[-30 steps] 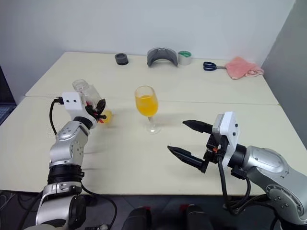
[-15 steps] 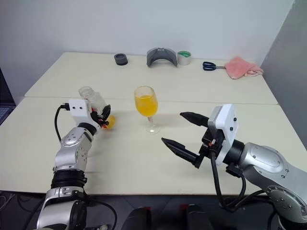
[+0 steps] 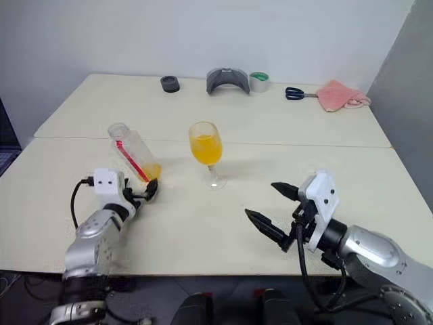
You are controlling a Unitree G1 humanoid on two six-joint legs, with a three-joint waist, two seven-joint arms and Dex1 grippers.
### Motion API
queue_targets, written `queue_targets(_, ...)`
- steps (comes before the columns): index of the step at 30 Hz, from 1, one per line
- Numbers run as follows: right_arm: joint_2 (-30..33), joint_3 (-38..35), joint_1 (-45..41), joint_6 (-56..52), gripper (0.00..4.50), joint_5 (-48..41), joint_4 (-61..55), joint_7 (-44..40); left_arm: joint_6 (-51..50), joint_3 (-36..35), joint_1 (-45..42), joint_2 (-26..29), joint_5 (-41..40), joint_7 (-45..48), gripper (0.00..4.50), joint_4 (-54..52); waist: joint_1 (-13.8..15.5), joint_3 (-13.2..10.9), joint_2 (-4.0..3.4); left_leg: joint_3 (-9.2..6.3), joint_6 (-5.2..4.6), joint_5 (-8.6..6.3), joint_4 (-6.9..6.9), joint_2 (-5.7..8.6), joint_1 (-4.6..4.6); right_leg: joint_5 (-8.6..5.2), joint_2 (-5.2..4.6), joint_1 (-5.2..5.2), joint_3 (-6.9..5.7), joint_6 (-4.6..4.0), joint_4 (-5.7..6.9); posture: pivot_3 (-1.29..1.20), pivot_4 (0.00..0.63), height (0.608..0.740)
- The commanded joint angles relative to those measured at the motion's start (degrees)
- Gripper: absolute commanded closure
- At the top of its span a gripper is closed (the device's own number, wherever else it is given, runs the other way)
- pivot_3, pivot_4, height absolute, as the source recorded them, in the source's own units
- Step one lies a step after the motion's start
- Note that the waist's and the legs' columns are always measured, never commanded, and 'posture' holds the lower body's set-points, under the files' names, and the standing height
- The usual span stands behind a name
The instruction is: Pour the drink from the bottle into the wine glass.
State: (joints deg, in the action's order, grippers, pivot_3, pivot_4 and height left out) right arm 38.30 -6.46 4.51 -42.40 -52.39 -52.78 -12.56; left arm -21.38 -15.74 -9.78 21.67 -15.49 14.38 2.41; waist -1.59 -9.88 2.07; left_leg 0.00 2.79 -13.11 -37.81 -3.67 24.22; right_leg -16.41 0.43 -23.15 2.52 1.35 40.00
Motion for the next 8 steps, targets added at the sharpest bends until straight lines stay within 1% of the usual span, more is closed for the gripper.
queue_targets(1,-2.79,-0.69,4.9,2.16,0.0,6.02,-5.37,5.89,-4.73,-0.68,4.4,-0.97,-3.0,-0.29,0.02,-10.97,0.01,0.03,0.01,0.01,0.0,0.0,0.0,0.0,0.0,-0.01,0.0,0.0,0.01,0.01,-0.01,0.0,0.15,0.74)
queue_targets(4,-7.26,1.19,9.12,2.49,0.0,12.73,-4.05,12.15,-9.51,-0.29,8.15,-1.74,-4.52,-1.25,0.02,-18.25,0.02,0.05,0.03,0.04,0.01,0.0,0.02,0.0,-0.03,-0.05,-0.02,-0.01,0.05,0.08,-0.01,0.0,0.15,0.74)
queue_targets(8,-11.42,4.85,11.8,4.57,0.0,21.61,-1.41,15.51,-13.14,0.85,11.25,-2.86,-4.55,-2.91,0.02,-25.21,-0.03,0.07,0.0,0.08,0.01,0.0,0.07,-0.01,-0.13,-0.12,0.0,0.0,0.12,0.18,-0.01,0.0,0.15,0.74)
